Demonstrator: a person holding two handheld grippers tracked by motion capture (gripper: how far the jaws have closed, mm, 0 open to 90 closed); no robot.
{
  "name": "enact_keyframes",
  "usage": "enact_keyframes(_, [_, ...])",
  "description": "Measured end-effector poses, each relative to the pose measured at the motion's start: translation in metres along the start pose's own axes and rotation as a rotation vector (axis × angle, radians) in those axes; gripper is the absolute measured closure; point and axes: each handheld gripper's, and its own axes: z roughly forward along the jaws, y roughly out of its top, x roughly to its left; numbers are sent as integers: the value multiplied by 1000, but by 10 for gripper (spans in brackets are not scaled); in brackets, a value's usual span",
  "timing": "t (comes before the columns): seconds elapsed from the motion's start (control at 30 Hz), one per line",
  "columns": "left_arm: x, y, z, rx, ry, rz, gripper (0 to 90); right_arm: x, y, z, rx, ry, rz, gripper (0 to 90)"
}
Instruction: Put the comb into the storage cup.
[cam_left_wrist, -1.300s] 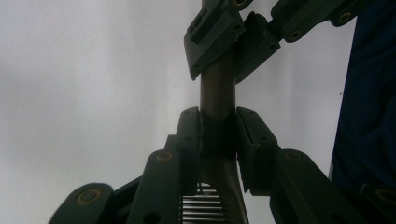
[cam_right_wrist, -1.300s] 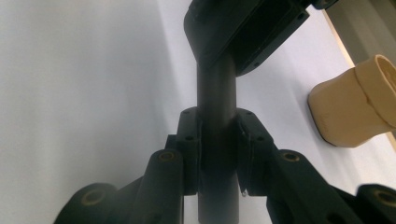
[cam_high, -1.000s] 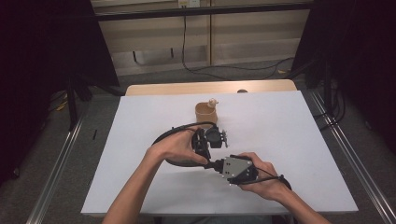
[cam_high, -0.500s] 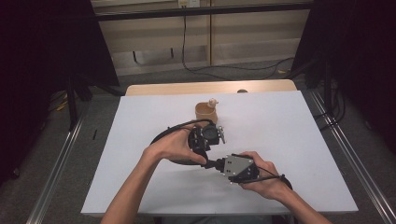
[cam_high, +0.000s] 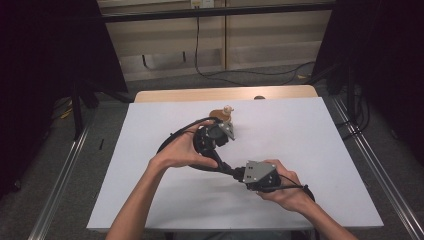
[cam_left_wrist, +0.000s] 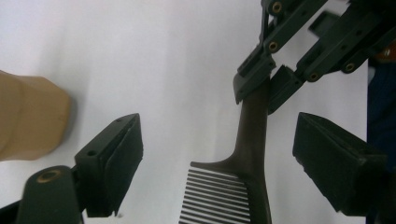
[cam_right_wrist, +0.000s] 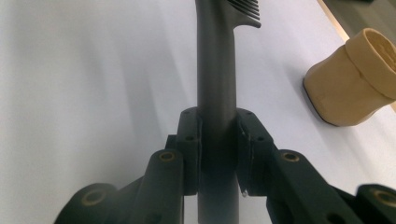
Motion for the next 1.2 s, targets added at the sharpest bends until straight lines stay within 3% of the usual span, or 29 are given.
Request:
enact_keyframes(0.1, [3,-4,-8,-66,3,-27,135,-4,-2,0,-9,7,24,729])
enact_keyframes(0.27, [8,-14,-25,-186,46,-83,96,-12,-9,-2,-24,25,107,729])
enact_keyframes(0.33, [11,-19,-33,-254,57,-121,83,-14,-11,-3,-28,29,123,729])
enact_keyframes(0.37, [13,-22,-38,-271,63,-115,81,-15,-12,-4,-31,28,134,729])
enact_keyframes(0.43, [14,-28,-43,-320,73,-145,75,-17,-14,-5,-40,29,155,729])
enact_keyframes(0.5, [15,-34,-48,-337,62,-142,71,-19,-15,-6,-44,20,177,729])
enact_keyframes(0.73, [13,-54,-58,-392,121,-175,54,-27,-21,-9,-71,23,250,729])
enact_keyframes(0.83, [11,-62,-61,-410,153,-162,43,-28,-22,-11,-82,19,269,728])
enact_keyframes(1.0, [6,-72,-69,-485,199,-190,43,-31,-24,-13,-104,12,311,729])
enact_keyframes(1.07, [3,-76,-71,-496,234,-199,43,-33,-25,-15,-117,4,330,729])
enact_keyframes(1.2, [-1,-83,-71,-495,244,-229,41,-36,-28,-18,-143,-10,366,729])
